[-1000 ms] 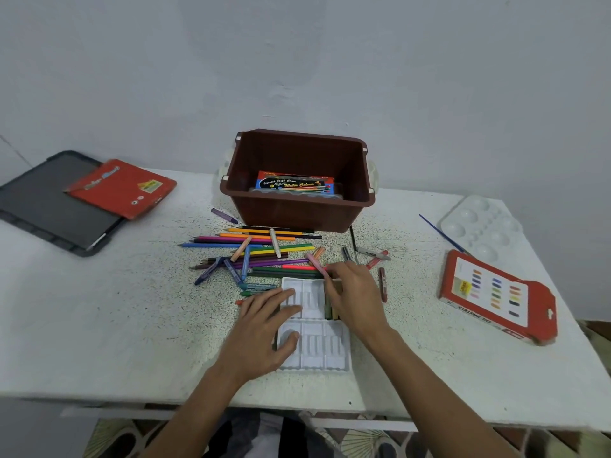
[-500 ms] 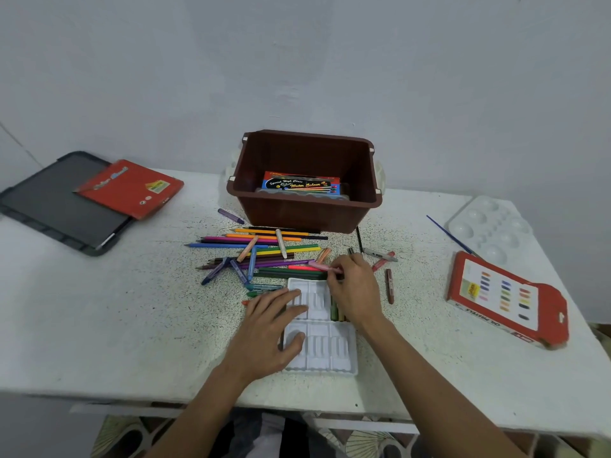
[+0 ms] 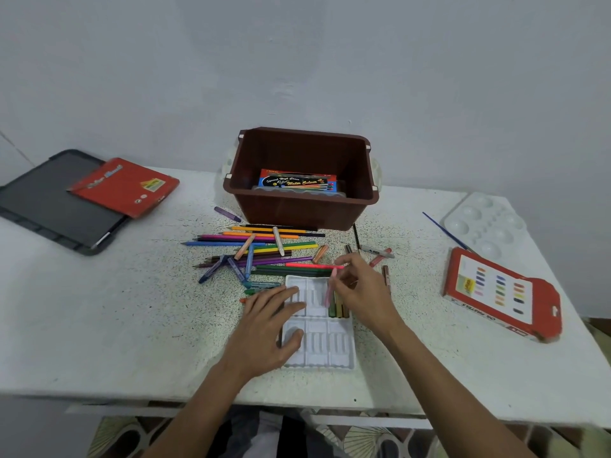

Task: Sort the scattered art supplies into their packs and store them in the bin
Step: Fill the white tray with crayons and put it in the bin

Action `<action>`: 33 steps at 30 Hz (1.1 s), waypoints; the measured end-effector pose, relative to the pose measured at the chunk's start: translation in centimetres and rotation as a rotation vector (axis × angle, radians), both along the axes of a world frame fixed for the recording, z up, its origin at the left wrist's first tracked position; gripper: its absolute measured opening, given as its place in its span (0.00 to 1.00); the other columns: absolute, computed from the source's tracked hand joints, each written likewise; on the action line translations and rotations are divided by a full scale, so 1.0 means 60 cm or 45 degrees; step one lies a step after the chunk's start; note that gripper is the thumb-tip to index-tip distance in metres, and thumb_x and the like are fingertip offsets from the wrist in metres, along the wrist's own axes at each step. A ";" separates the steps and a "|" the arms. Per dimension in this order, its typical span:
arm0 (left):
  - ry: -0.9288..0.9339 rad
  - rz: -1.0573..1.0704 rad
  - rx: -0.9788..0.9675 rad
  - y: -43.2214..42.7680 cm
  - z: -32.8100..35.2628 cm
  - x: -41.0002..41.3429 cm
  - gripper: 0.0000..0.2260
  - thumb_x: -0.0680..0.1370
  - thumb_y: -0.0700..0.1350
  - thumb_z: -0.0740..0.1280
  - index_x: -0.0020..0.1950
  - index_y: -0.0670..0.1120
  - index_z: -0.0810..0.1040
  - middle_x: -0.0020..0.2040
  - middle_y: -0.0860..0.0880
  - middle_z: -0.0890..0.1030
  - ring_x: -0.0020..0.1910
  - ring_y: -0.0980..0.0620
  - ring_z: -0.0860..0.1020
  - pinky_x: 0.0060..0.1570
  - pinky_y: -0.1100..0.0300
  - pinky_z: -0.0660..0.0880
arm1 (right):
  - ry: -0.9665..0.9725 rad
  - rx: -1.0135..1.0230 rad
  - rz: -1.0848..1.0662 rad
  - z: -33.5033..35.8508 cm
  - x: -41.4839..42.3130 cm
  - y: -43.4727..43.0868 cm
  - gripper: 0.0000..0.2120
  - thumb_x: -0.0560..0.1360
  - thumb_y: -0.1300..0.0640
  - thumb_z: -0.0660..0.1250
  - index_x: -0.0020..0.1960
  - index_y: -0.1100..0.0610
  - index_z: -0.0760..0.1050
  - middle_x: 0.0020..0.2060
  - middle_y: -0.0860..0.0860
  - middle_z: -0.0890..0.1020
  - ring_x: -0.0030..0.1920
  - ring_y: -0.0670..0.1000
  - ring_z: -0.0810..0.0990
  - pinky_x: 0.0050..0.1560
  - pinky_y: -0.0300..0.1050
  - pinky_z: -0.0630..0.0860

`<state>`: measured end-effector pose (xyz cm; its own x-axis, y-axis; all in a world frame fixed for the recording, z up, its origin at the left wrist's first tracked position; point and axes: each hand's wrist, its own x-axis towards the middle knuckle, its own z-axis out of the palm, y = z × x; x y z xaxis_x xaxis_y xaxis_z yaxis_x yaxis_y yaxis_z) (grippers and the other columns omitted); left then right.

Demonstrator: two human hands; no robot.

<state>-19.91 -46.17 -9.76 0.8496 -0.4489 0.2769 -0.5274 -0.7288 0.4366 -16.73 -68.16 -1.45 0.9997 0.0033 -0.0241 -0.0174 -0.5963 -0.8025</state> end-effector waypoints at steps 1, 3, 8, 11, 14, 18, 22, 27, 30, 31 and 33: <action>-0.003 0.002 0.000 0.000 0.000 0.000 0.19 0.78 0.57 0.63 0.67 0.54 0.75 0.72 0.56 0.69 0.74 0.54 0.63 0.71 0.49 0.58 | 0.004 -0.053 0.062 -0.001 -0.003 0.001 0.06 0.78 0.56 0.68 0.53 0.50 0.73 0.37 0.45 0.81 0.38 0.42 0.80 0.39 0.39 0.77; -0.006 0.003 0.007 0.001 0.000 0.000 0.18 0.78 0.57 0.63 0.67 0.54 0.76 0.72 0.56 0.69 0.74 0.54 0.63 0.71 0.49 0.58 | -0.019 -0.104 0.135 -0.003 -0.009 0.006 0.05 0.78 0.58 0.68 0.51 0.51 0.73 0.34 0.44 0.80 0.36 0.39 0.79 0.37 0.33 0.73; 0.006 0.007 0.018 0.001 0.000 -0.001 0.19 0.78 0.58 0.63 0.67 0.55 0.75 0.73 0.57 0.69 0.74 0.55 0.62 0.71 0.49 0.58 | -0.167 -0.275 0.147 -0.020 -0.013 0.014 0.08 0.78 0.60 0.68 0.57 0.57 0.77 0.33 0.42 0.77 0.36 0.40 0.76 0.41 0.30 0.68; 0.004 0.010 0.020 0.001 -0.001 -0.002 0.19 0.78 0.58 0.63 0.67 0.55 0.75 0.73 0.57 0.69 0.74 0.55 0.62 0.71 0.49 0.58 | -0.225 -0.350 0.132 -0.040 -0.015 0.013 0.10 0.77 0.59 0.68 0.58 0.55 0.76 0.43 0.48 0.80 0.45 0.47 0.75 0.47 0.45 0.73; 0.003 0.009 0.006 0.001 -0.002 -0.001 0.19 0.78 0.58 0.62 0.67 0.54 0.75 0.73 0.57 0.69 0.74 0.54 0.63 0.71 0.50 0.58 | -0.358 -0.402 0.142 -0.058 -0.021 0.013 0.05 0.75 0.61 0.70 0.50 0.57 0.77 0.45 0.51 0.78 0.45 0.51 0.73 0.44 0.49 0.72; 0.001 0.005 0.001 0.001 -0.003 -0.001 0.19 0.78 0.58 0.62 0.67 0.55 0.75 0.73 0.57 0.69 0.74 0.54 0.63 0.71 0.50 0.57 | -0.439 -0.462 0.141 -0.075 -0.028 0.010 0.01 0.74 0.61 0.72 0.44 0.57 0.81 0.42 0.49 0.76 0.43 0.50 0.71 0.44 0.45 0.70; 0.002 0.003 0.009 0.001 -0.003 -0.001 0.19 0.78 0.58 0.62 0.67 0.55 0.75 0.73 0.57 0.68 0.74 0.54 0.63 0.71 0.50 0.57 | -0.471 -0.497 0.153 -0.088 -0.033 0.005 0.01 0.74 0.59 0.73 0.44 0.55 0.82 0.43 0.48 0.76 0.44 0.50 0.70 0.46 0.42 0.66; 0.003 0.003 0.008 0.001 -0.002 -0.001 0.19 0.78 0.58 0.61 0.67 0.55 0.75 0.73 0.57 0.68 0.74 0.54 0.63 0.71 0.48 0.58 | -0.467 -0.520 0.184 -0.091 -0.033 0.001 0.02 0.75 0.58 0.71 0.44 0.53 0.81 0.45 0.48 0.75 0.45 0.50 0.69 0.46 0.42 0.65; -0.002 0.004 0.005 0.000 -0.002 -0.003 0.19 0.78 0.58 0.61 0.67 0.55 0.75 0.73 0.57 0.68 0.74 0.54 0.63 0.71 0.49 0.58 | -0.447 -0.530 0.232 -0.089 -0.030 -0.001 0.04 0.77 0.57 0.69 0.44 0.53 0.81 0.44 0.48 0.74 0.45 0.51 0.70 0.47 0.44 0.68; -0.002 0.005 0.004 0.000 -0.002 -0.003 0.19 0.78 0.58 0.61 0.67 0.55 0.75 0.73 0.57 0.68 0.74 0.54 0.63 0.71 0.49 0.58 | -0.425 -0.503 0.229 -0.087 -0.029 -0.003 0.04 0.77 0.57 0.68 0.45 0.54 0.81 0.44 0.48 0.74 0.46 0.50 0.70 0.47 0.43 0.68; -0.004 0.004 0.001 0.000 -0.002 -0.002 0.19 0.78 0.58 0.62 0.67 0.55 0.75 0.73 0.57 0.68 0.74 0.54 0.63 0.71 0.48 0.58 | -0.381 -0.408 0.164 -0.079 -0.025 -0.008 0.06 0.78 0.58 0.67 0.49 0.56 0.82 0.45 0.48 0.74 0.47 0.49 0.71 0.47 0.39 0.66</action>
